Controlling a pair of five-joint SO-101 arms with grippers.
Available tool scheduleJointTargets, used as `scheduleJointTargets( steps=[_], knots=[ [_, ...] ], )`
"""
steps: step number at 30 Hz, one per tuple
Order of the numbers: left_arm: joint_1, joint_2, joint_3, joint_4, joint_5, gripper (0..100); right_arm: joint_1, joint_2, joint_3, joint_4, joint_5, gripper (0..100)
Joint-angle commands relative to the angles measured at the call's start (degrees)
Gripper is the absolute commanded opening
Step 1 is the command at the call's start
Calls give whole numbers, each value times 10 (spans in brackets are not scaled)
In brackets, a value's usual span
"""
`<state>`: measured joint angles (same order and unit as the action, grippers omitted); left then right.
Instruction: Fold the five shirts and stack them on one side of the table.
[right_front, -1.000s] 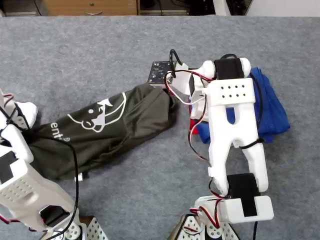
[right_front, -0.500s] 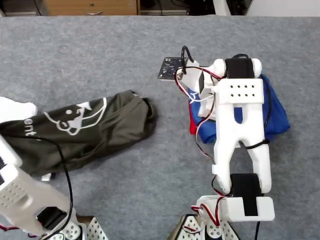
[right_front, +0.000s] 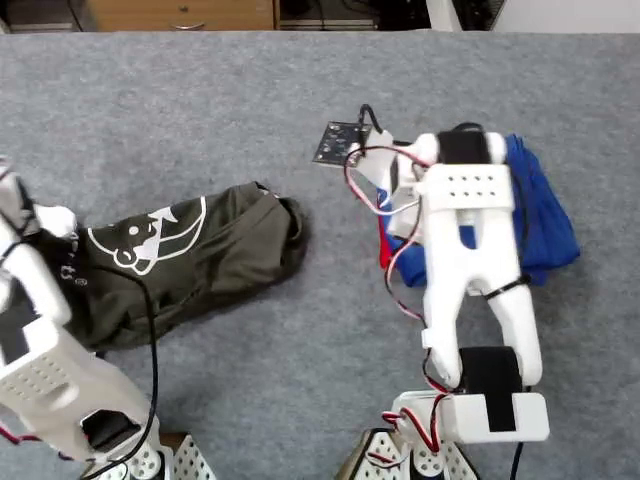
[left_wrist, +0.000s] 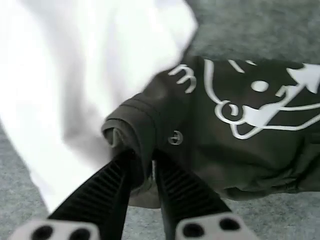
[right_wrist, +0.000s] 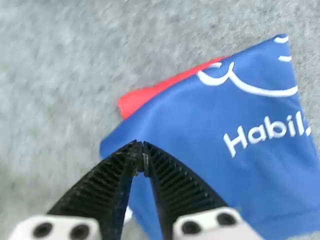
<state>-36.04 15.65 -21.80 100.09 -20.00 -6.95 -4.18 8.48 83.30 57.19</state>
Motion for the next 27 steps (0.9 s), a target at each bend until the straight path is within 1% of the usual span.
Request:
scheduleJointTargets(
  steps=[1,4,8,13,16,19,21,23,27],
  knots=[
    [64,-28,4,8,32,18,-36,-29,29,-102,-47,5],
    [123,-28,0,8,53,18,-54,-26,55,-199,-95,5],
    [206,-56,5,8,81,18,-56,-25,98,-335,-164,5],
    [327,-108,-1,8,137,18,-52,-25,146,-479,-282,5],
    [404,-119,-1,8,162,18,-41,-25,193,-590,-341,5],
    [460,-118,-11,5,197,18,-18,-9,248,-718,-375,5],
    [484,-116,-33,4,208,18,-9,2,260,-749,-383,5],
    [504,-108,-48,-18,216,18,-5,11,255,-751,-384,5],
    [523,-62,-72,-52,244,18,-3,15,254,-751,-384,5]
  ],
)
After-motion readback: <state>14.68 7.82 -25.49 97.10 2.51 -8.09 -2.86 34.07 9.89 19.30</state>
